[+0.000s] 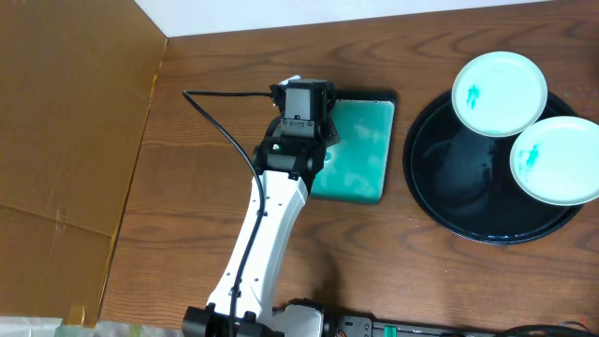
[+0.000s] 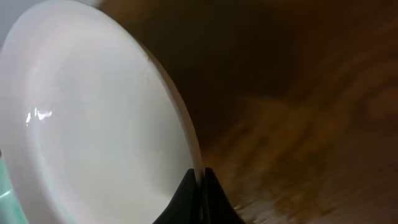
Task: Clean dirty plates on tray and stack at the side
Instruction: 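Lift the cleaned white plate off the tray with the right gripper and move it right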
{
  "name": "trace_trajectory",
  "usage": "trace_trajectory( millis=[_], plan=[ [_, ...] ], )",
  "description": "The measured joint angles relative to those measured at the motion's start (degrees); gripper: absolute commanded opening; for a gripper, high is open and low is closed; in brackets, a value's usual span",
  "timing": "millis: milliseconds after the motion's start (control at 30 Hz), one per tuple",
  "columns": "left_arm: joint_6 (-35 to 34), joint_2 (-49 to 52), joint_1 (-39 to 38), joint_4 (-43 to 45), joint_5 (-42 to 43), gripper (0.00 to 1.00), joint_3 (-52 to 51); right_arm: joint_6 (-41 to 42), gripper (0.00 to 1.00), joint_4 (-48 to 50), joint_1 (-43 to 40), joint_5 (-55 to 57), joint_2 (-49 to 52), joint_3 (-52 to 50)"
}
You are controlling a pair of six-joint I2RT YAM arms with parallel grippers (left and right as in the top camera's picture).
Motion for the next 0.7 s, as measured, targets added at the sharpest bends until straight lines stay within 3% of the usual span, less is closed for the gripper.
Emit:
trace_trajectory(
  millis=[167, 200, 267, 400, 700],
  plan=[
    [0.0, 0.0, 0.0, 0.04, 0.0, 0.07, 0.0, 1.66, 0.01, 3.72, -0.04, 1.66, 6.84, 0.0],
    [0.0, 0.0, 0.0, -0.02, 0.02, 0.07, 0.0, 1.81, 0.1, 4.39, -0.04, 1.64, 7.93, 0.0],
    [0.0, 0.0, 0.0, 0.0, 0.0, 0.07, 0.0, 2.16, 0.36, 4.7, -0.04, 1.4, 9.14, 0.0],
    [0.0, 0.0, 0.0, 0.0, 0.0, 0.07, 0.0, 3.26, 0.58, 5.81, -0.04, -1.18, 9.09, 0.0],
    [0.0, 0.0, 0.0, 0.13, 0.02, 0.07, 0.0, 2.84, 0.57, 7.26, 2.62, -4.74, -0.85, 0.0]
  ],
)
